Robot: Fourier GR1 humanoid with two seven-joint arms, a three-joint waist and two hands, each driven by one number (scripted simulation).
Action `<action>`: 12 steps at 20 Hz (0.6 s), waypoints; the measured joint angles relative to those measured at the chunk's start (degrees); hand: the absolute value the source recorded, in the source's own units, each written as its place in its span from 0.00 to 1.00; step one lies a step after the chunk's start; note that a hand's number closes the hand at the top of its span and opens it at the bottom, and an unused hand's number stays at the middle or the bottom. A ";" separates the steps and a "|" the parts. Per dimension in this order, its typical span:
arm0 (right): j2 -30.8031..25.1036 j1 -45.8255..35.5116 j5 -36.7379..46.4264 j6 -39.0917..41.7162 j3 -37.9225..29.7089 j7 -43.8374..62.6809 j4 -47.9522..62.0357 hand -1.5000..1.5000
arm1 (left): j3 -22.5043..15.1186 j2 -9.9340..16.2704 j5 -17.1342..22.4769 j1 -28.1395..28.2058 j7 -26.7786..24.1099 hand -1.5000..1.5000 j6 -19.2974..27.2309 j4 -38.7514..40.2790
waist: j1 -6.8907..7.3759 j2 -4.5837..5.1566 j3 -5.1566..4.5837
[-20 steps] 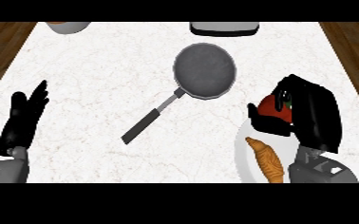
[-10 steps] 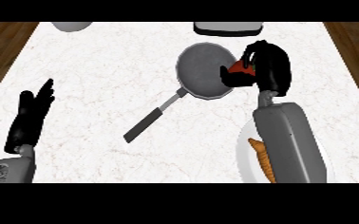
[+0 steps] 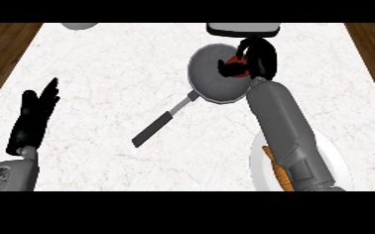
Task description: Pick the bell pepper from the plate and place it in the pan
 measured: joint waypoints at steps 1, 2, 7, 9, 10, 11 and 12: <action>0.05 -1.24 -0.62 -1.33 -0.30 -1.10 2.92 1.00 | -0.19 -0.26 -0.15 -0.49 0.01 0.50 0.07 0.45 | 0.16 0.09 0.01; 0.09 -2.74 -1.12 -2.04 -0.79 -1.62 5.55 1.00 | 0.02 0.13 0.08 -1.07 0.02 0.50 -0.43 0.78 | 0.40 0.21 0.01; 0.17 -4.74 -7.59 -5.64 -4.96 -8.77 13.89 0.00 | -0.39 -0.34 -0.16 -2.28 0.05 0.50 -0.42 1.12 | 1.78 0.79 0.08; 0.21 -5.80 -10.25 -5.82 -6.41 -10.71 16.75 0.00 | -0.58 -0.29 -0.22 -2.42 -0.29 0.50 -0.76 1.25 | 2.20 0.92 0.10; 0.22 -6.06 -11.26 -6.01 -7.03 -11.80 17.97 0.00 | -0.66 -0.30 -0.39 -2.97 -0.10 0.50 -0.64 1.28 | 2.46 1.08 0.12; 0.23 -6.30 -12.21 -6.32 -7.45 -13.01 19.24 0.00 | -1.09 -0.59 -0.56 -3.12 0.15 0.50 -0.65 1.02 | 2.70 1.13 0.13; 0.24 -6.63 -13.22 -6.58 -7.75 -14.18 20.50 0.00 | -1.40 -0.97 -0.65 -3.28 0.03 0.50 -0.65 1.19 | 2.90 1.18 0.14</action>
